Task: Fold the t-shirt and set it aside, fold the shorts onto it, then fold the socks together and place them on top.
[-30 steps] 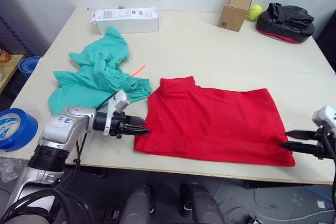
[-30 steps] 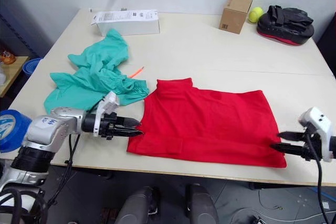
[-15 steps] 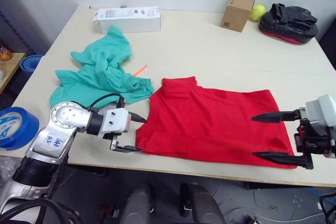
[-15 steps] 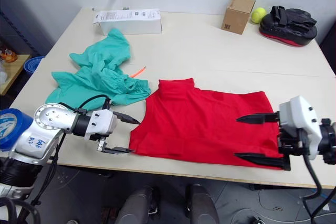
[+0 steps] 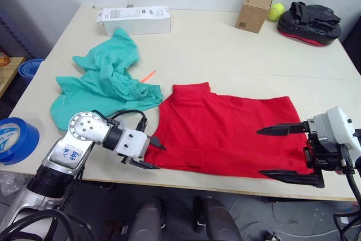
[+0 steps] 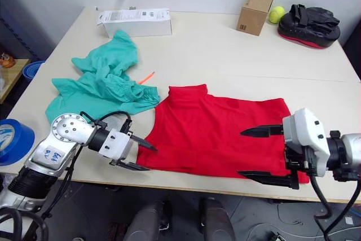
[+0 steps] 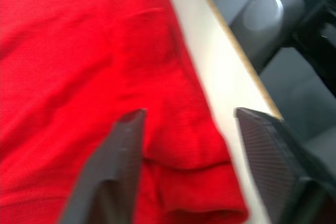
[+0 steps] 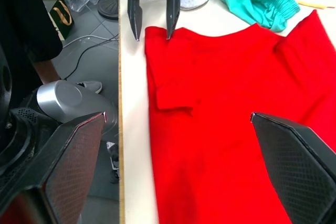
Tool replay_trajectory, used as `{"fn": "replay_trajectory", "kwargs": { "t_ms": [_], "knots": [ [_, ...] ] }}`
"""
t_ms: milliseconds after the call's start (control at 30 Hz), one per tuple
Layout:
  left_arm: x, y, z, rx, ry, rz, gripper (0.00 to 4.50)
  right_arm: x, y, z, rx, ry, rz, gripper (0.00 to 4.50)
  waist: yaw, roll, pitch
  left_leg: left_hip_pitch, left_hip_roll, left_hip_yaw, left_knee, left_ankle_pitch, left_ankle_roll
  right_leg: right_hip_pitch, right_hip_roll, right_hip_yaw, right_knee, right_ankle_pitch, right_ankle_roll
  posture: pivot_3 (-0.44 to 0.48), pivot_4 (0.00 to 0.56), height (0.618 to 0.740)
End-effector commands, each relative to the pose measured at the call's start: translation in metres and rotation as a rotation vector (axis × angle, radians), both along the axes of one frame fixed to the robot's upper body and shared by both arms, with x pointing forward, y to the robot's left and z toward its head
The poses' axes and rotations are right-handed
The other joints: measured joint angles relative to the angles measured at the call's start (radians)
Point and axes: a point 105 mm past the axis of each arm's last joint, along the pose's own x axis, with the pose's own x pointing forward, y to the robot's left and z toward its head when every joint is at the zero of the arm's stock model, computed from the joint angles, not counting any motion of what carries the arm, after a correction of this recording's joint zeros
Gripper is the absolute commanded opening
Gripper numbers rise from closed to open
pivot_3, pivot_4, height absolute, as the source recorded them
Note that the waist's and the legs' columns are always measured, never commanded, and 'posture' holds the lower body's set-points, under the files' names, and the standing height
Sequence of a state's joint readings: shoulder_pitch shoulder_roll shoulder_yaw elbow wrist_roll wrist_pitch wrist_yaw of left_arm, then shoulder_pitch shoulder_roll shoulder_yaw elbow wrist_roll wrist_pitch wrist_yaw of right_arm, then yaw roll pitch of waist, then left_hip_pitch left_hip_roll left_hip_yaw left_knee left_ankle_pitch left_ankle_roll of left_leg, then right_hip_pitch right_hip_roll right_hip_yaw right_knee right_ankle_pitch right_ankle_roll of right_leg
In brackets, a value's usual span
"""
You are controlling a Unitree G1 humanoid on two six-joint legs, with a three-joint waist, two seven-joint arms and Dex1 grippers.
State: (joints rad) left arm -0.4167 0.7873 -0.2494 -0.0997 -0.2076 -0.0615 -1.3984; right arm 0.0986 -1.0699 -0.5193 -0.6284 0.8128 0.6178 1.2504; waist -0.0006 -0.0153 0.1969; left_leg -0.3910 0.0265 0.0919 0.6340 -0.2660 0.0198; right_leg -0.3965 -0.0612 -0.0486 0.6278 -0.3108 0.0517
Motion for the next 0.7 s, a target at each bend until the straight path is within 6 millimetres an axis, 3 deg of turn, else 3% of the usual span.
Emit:
{"fn": "replay_trajectory", "kwargs": {
  "t_ms": [33,400,567,700],
  "knots": [
    [-0.003,0.002,-0.002,0.034,-0.03,-0.038,2.64,-0.006,0.003,0.006,-0.001,-0.033,0.008,4.5,0.0,0.0,0.0,0.0,0.0,0.0,0.0,0.0,0.0,0.001,0.0,0.0,0.0,0.0,0.0,0.0,0.15,0.74],
    [0.009,0.007,-0.016,0.078,-0.103,-0.05,2.64,-0.006,0.006,0.011,0.017,-0.036,-0.016,4.5,0.0,0.0,0.0,0.0,0.0,0.0,0.0,0.0,0.0,0.001,0.0,0.0,0.0,0.0,0.001,0.0,0.15,0.74],
    [0.007,0.006,-0.016,0.064,-0.078,-0.039,1.52,-0.007,0.006,0.01,0.017,-0.032,-0.019,4.5,0.0,0.0,0.0,0.0,0.0,0.0,0.0,0.0,0.0,0.001,0.0,0.0,0.0,0.0,0.001,0.0,0.15,0.74],
    [0.007,0.006,-0.011,0.048,-0.06,-0.021,1.52,-0.006,0.005,0.008,0.015,-0.026,-0.022,4.5,0.0,0.0,0.0,0.001,0.0,0.0,0.001,0.0,0.0,0.001,0.0,0.0,0.0,0.0,0.001,0.0,0.15,0.74]
  ]
}}
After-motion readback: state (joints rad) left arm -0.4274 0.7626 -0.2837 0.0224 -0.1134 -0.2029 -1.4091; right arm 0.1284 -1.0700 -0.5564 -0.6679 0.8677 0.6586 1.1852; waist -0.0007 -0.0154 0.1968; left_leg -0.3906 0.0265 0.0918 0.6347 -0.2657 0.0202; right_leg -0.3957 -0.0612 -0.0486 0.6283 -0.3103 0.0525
